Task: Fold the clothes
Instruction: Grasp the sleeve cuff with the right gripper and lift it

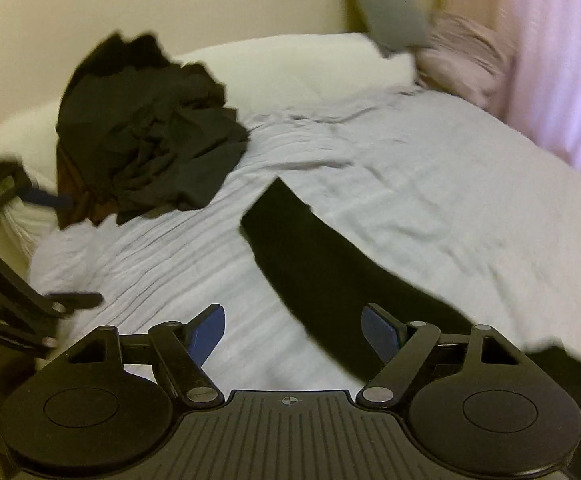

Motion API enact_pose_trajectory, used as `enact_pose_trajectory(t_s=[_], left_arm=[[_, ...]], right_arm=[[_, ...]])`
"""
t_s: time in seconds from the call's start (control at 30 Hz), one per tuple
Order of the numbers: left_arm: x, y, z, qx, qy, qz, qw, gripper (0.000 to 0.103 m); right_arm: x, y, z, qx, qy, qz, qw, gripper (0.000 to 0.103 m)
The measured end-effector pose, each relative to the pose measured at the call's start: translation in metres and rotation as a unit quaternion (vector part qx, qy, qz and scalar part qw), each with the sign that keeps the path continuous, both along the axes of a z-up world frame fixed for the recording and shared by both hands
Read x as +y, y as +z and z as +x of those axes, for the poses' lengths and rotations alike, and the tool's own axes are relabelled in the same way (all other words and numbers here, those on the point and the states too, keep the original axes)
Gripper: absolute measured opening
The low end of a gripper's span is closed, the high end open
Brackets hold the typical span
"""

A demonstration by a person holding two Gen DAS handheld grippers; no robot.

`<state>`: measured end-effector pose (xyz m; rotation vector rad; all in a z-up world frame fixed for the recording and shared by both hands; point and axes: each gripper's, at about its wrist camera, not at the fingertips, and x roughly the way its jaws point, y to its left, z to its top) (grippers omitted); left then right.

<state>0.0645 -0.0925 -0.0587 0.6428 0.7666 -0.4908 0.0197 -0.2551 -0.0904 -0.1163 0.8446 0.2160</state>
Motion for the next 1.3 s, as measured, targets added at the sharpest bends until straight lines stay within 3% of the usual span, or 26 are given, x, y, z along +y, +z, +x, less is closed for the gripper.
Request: enact_pose_trajectory(t_s=[0.13, 0.3, 0.37, 0.4, 0.43, 0.5, 0.57, 0.7, 0.77, 0.87, 0.93, 1.0, 1.17, 1.23, 1.27, 1.3], left_arm=[[0.018, -0.016, 0.015, 0.028, 0.025, -0.018, 0.9991, 0.092], [0.030, -0.032, 0.013, 0.061, 0.028, -0.010, 0.9977, 0.092], [0.031, -0.036, 0.014, 0.065, 0.023, -0.004, 0.9976, 0.092], [0.030, -0.038, 0.015, 0.067, 0.020, -0.002, 0.9975, 0.092], [0.029, -0.039, 0.016, 0.069, 0.016, 0.000, 0.9975, 0.092], [0.024, -0.040, 0.019, 0.069, 0.006, 0.001, 0.9976, 0.092], [0.014, -0.039, 0.022, 0.067, -0.008, 0.000, 0.9978, 0.092], [-0.019, -0.036, 0.024, 0.058, -0.056, 0.000, 0.9967, 0.092], [-0.041, -0.032, 0.022, 0.049, -0.086, -0.003, 0.9951, 0.092], [-0.079, -0.027, 0.013, 0.040, -0.126, -0.011, 0.9912, 0.092], [-0.107, -0.025, 0.002, 0.033, -0.152, -0.012, 0.9877, 0.092], [-0.137, -0.023, -0.013, 0.024, -0.175, -0.010, 0.9843, 0.092], [-0.208, -0.029, -0.065, 0.043, -0.175, -0.007, 0.9837, 0.092], [-0.233, -0.034, -0.090, 0.059, -0.166, -0.002, 0.9843, 0.092], [-0.244, -0.036, -0.102, 0.066, -0.164, 0.001, 0.9842, 0.092], [-0.254, -0.039, -0.113, 0.070, -0.166, 0.007, 0.9836, 0.092]], right_arm=[[0.037, -0.032, 0.066, 0.005, 0.031, -0.034, 0.999, 0.079], [0.082, -0.072, 0.147, 0.011, 0.069, -0.077, 0.995, 0.079], [0.093, -0.085, 0.164, 0.021, 0.073, -0.097, 0.992, 0.060], [0.096, -0.090, 0.168, 0.028, 0.077, -0.103, 0.991, 0.032], [0.098, -0.093, 0.171, 0.034, 0.081, -0.106, 0.990, 0.027], [0.090, -0.087, 0.170, 0.030, 0.076, -0.082, 0.993, 0.017], [0.078, -0.076, 0.167, 0.020, 0.065, -0.050, 0.996, 0.015], [0.005, -0.021, 0.141, -0.044, -0.005, 0.089, 0.995, 0.014], [-0.046, 0.013, 0.118, -0.092, -0.057, 0.146, 0.983, 0.014], [-0.137, 0.056, 0.048, -0.171, -0.167, 0.154, 0.959, 0.014], [-0.201, 0.070, -0.009, -0.210, -0.253, 0.141, 0.934, 0.014], [-0.266, 0.062, -0.069, -0.223, -0.351, 0.126, 0.901, 0.014], [-0.393, -0.032, -0.159, -0.144, -0.489, 0.171, 0.843, 0.014], [-0.442, -0.072, -0.193, -0.108, -0.536, 0.190, 0.816, 0.004], [-0.459, -0.090, -0.202, -0.088, -0.545, 0.205, 0.808, 0.004], [-0.470, -0.104, -0.203, -0.068, -0.536, 0.225, 0.811, 0.004]])
